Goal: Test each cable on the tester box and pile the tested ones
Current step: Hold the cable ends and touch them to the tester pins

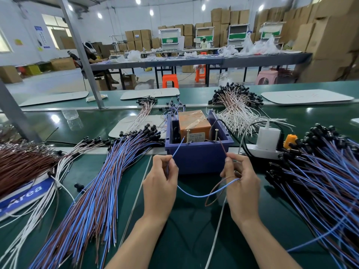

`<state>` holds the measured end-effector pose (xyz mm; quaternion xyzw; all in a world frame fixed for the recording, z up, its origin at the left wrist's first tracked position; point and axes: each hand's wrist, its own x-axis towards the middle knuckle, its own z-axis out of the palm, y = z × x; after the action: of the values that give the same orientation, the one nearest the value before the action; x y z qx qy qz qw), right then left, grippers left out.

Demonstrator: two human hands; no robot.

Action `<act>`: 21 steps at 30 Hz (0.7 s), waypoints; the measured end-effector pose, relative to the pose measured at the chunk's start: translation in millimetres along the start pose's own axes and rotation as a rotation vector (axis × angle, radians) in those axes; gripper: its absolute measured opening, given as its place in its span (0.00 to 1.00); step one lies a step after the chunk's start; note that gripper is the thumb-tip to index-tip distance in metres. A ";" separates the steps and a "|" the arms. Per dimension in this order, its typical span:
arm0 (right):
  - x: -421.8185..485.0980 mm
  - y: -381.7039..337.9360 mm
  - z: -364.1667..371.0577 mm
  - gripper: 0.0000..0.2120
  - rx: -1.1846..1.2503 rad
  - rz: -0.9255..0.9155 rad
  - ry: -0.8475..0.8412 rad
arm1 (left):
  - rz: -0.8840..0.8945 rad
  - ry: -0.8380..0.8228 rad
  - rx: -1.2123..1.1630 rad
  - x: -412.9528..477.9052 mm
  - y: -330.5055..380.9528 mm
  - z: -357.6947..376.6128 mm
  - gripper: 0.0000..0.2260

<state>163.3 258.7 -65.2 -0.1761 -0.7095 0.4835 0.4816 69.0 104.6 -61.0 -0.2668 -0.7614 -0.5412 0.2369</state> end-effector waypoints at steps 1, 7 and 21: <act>-0.2 -0.1 -0.1 0.05 0.002 0.003 -0.004 | 0.001 -0.003 0.001 -0.1 -0.1 0.1 0.04; 0.2 -0.7 -0.1 0.04 0.004 0.002 -0.011 | 0.010 -0.002 0.010 0.0 -0.6 0.3 0.03; 0.4 -2.2 -0.2 0.05 0.012 0.019 -0.022 | 0.014 0.003 0.016 -0.5 -2.6 0.7 0.05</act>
<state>163.7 258.0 -63.1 -0.1744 -0.7101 0.4943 0.4700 67.6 104.5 -63.4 -0.2695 -0.7636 -0.5336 0.2439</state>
